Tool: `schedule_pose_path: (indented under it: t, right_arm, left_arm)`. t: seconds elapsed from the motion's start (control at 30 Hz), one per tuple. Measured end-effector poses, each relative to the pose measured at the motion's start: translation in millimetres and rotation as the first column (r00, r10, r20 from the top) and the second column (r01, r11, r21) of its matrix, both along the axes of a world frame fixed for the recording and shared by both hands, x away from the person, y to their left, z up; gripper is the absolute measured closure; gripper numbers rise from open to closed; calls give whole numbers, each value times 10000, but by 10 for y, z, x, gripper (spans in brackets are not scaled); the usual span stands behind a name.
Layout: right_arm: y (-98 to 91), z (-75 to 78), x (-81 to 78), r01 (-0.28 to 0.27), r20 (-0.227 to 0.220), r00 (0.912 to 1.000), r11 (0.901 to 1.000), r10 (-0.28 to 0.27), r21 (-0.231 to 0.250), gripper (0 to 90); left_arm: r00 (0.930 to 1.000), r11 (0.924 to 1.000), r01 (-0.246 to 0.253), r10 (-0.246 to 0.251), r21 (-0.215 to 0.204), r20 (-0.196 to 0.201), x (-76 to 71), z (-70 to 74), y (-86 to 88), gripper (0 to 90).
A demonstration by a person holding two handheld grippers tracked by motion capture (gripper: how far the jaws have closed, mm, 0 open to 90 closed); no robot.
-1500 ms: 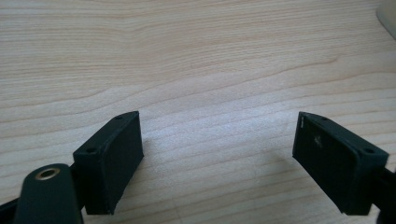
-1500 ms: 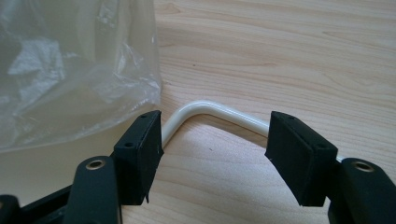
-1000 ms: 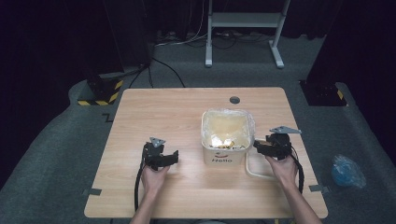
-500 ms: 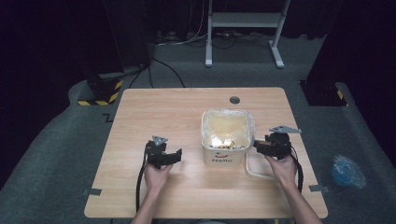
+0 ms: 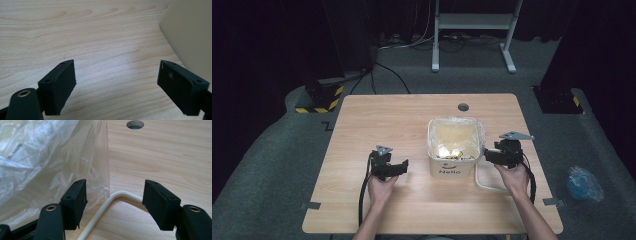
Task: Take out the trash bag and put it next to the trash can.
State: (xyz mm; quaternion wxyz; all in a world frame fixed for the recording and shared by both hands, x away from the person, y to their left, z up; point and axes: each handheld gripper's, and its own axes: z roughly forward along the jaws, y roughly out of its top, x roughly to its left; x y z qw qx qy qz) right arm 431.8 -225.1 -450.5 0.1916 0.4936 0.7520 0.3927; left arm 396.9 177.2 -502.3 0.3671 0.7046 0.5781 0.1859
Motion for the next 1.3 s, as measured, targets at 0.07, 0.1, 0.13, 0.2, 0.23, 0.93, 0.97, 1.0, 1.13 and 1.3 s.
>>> schedule_pose_path:
  t: [0.07, 0.1, 0.13, 0.2, 0.23, 0.93, 0.97, 1.0, 1.13, 1.3]
  right_arm:
    - [2, 16, -5, 5, 2, 10000, 10000, -5, 48, 357]
    - [-1, 34, -7, 0, 20, 10000, 10000, 0, 55, 357]
    - [-1, 34, -7, 0, 20, 10000, 10000, 0, 55, 357]
    - [-7, 59, -7, -8, 89, 10000, 10000, 7, 80, 357]
    - [-9, 73, -7, -10, 114, 9999, 10000, 10, 76, 357]
    - [12, 289, -20, -143, 433, 9990, 9997, 133, 218, 357]
    - [14, 297, -18, -152, 445, 9989, 9996, 142, 225, 357]
    - [17, 304, -17, -151, 473, 9988, 9996, 139, 233, 357]
    - [18, 322, -16, -173, 484, 9987, 9996, 161, 245, 357]
    - [8, 358, -22, -155, 524, 9985, 9994, 138, 322, 357]
  left_arm:
    - [10000, 10000, 13, -13, -13, 21, 0, 4, 2, 154]
    - [10000, 10000, 22, -22, -38, 29, 1, 4, 2, 154]
    - [10000, 10000, 23, -23, -42, 31, 2, 4, 2, 154]
    - [10000, 10000, 21, -21, -83, -3, 2, 4, 3, 154]
    - [10000, 9999, 34, -34, -112, -9, 3, 4, 5, 153]
    - [9996, 9995, 260, -261, -155, -118, -25, 35, -14, 152]
    - [9995, 9995, 275, -277, -163, -138, -28, 38, -14, 152]
    - [9995, 9995, 282, -284, -162, -151, -30, 40, -12, 153]
    - [9994, 9991, 264, -271, -324, -228, -33, 52, 10, 153]
    - [9986, 9991, 413, -412, 51, -325, -24, 103, -6, 156]
